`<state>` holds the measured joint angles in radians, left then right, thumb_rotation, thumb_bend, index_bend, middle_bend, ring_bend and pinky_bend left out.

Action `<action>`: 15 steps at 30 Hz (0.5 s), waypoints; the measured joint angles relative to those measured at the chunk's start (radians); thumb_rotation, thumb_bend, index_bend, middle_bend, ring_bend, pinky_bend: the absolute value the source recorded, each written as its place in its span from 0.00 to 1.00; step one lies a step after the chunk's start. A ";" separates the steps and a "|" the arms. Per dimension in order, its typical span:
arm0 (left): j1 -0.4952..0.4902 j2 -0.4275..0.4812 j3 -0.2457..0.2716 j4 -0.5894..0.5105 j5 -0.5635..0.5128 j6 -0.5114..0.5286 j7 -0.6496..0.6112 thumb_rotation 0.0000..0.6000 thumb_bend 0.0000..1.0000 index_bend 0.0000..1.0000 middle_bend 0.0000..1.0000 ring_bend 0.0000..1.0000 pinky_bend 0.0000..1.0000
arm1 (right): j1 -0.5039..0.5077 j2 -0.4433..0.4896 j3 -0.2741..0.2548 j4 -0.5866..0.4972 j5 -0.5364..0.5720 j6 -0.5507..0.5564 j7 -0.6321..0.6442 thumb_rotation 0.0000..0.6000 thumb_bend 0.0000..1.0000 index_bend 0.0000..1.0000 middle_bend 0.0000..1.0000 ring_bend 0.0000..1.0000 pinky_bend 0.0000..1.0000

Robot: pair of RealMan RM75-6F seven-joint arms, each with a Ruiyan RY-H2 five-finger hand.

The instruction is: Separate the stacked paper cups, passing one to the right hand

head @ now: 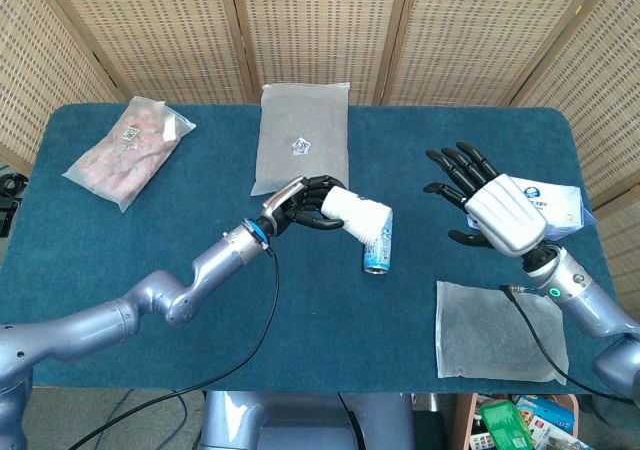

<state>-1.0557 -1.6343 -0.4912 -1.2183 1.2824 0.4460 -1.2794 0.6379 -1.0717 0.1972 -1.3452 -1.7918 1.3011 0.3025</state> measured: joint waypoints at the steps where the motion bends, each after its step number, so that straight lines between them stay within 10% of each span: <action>1: -0.007 -0.005 -0.003 0.004 -0.006 -0.002 0.006 1.00 0.30 0.48 0.51 0.49 0.54 | 0.005 0.000 -0.001 -0.001 -0.004 0.003 0.000 1.00 0.20 0.36 0.12 0.00 0.00; 15: -0.045 -0.055 -0.018 0.023 -0.075 -0.015 0.076 1.00 0.30 0.48 0.51 0.49 0.54 | 0.047 -0.079 -0.010 0.032 -0.053 0.100 -0.026 1.00 0.26 0.49 0.22 0.00 0.00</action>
<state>-1.1007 -1.6889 -0.5091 -1.1954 1.2079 0.4311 -1.2034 0.6851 -1.1506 0.1873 -1.3132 -1.8453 1.4015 0.2765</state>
